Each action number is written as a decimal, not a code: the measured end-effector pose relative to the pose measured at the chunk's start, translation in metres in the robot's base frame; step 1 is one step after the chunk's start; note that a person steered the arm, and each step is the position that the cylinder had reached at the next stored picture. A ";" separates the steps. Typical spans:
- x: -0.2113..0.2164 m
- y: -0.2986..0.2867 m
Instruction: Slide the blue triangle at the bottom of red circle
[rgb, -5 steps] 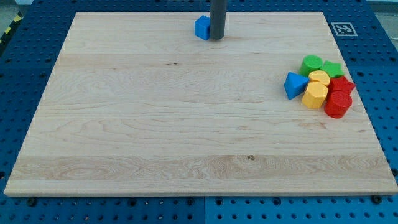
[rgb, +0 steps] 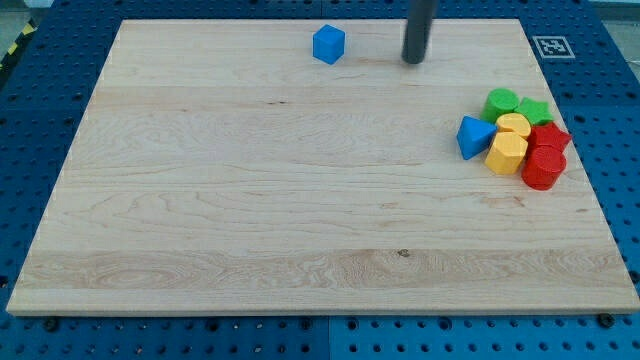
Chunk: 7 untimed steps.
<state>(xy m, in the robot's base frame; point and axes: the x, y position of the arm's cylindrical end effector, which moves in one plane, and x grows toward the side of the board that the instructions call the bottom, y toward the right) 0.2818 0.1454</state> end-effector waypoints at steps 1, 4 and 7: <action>0.025 0.042; 0.079 0.017; 0.151 0.026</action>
<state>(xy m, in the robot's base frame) 0.4325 0.1718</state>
